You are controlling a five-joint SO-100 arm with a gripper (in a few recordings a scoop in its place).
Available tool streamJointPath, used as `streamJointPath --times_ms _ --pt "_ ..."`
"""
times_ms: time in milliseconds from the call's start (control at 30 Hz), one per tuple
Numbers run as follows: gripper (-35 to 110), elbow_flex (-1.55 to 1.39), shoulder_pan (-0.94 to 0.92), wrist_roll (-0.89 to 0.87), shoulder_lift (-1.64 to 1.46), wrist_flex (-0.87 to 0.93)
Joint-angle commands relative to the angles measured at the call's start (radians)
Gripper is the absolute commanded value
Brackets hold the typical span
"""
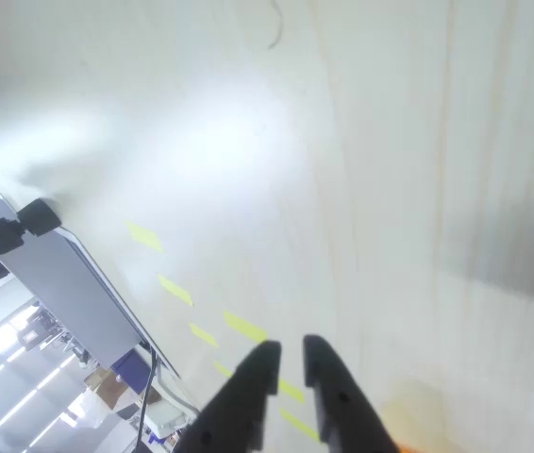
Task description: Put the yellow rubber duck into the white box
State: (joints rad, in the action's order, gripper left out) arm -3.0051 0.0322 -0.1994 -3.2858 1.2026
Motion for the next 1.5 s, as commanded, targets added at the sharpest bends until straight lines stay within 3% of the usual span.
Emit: streamJointPath --times_ms 0,1467 --pt "2 -0.008 0.009 -0.012 -0.051 0.014" --pt "0 -0.008 0.008 -0.012 -0.051 0.014"
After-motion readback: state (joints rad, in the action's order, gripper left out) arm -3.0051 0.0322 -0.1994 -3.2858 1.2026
